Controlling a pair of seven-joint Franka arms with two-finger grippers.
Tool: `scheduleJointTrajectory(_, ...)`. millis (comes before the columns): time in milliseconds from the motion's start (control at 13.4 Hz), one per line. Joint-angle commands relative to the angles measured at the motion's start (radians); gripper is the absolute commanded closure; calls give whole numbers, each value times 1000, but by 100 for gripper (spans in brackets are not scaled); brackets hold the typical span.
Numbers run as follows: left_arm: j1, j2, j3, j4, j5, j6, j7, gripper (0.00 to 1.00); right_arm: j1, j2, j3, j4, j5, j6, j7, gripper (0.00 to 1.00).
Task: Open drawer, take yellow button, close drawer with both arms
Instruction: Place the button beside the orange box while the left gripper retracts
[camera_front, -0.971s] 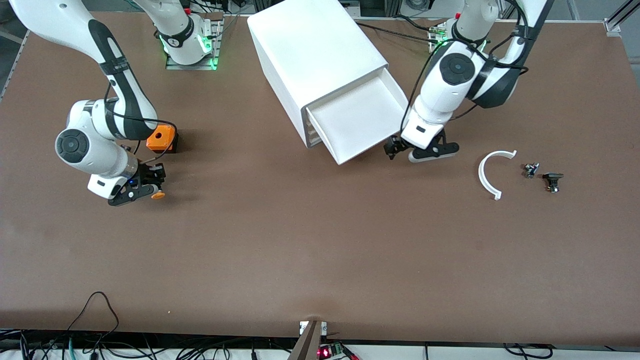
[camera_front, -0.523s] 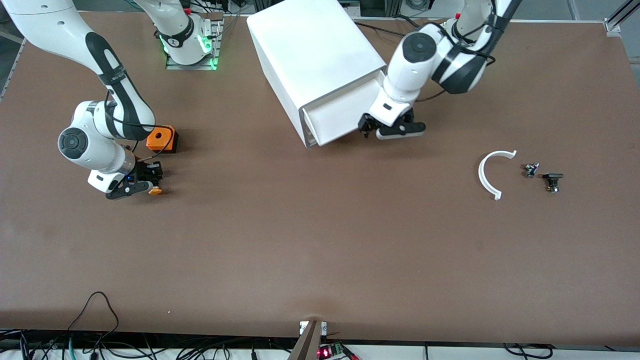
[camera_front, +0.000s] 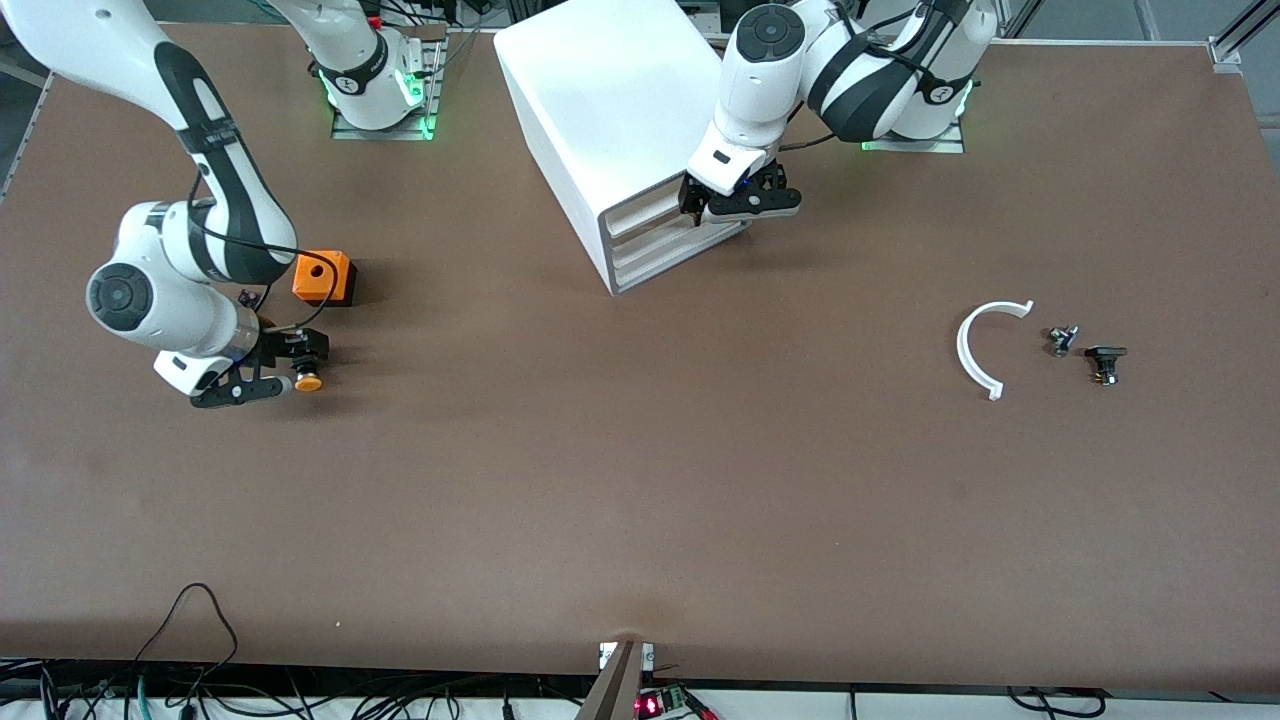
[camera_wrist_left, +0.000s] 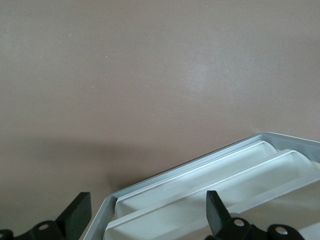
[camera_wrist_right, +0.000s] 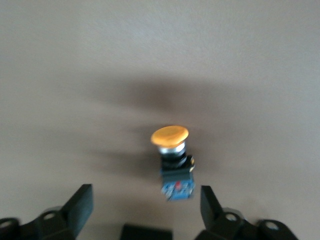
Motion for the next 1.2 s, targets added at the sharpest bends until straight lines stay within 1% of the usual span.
scheduleJointTrajectory(0, -4, -5, -52, -23, -39, -41, 9, 0, 8, -3, 74, 254, -3, -324, 145, 0)
scheduleJointTrajectory(75, 4, -5, -49, -21, -40, -41, 13, 0, 28, -3, 78, 336, -3, -414, 169, 0)
scheduleJointTrajectory(149, 11, -5, -41, -18, -39, -41, 19, 0, 40, -3, 78, 391, -3, -477, 171, 0)
scheduleJointTrajectory(224, 25, -8, -23, -13, -39, -41, 59, 0, 45, -3, 78, 436, -3, -524, 170, 0)
scheduleJointTrajectory(299, 33, -19, 12, -9, -39, -42, 112, 0, 51, -6, 81, 474, -9, -564, 165, 0)
scheduleJointTrajectory(374, 34, -23, 66, 9, -39, -54, 171, 0, 60, -17, 82, 517, -10, -600, 165, 0)
scheduleJointTrajectory(523, 36, -23, 182, 84, -40, -115, 318, 0, 62, -49, 79, 577, -13, -616, 165, 0)
scheduleJointTrajectory(672, 36, -29, 302, 181, -40, -221, 462, 0, 59, -78, 66, 609, -15, -621, 170, 0)
scheduleJointTrajectory(747, 37, -37, 357, 232, -40, -285, 539, 0, 59, -98, 40, 609, -15, -621, 168, 0)
scheduleJointTrajectory(971, 39, -57, 526, 387, -40, -485, 757, 0, 56, -158, -6, 605, -4, -611, 185, 0)
scheduleJointTrajectory(1121, 41, -66, 598, 486, -40, -620, 896, 0, 63, -189, -52, 593, -3, -624, 185, 0)
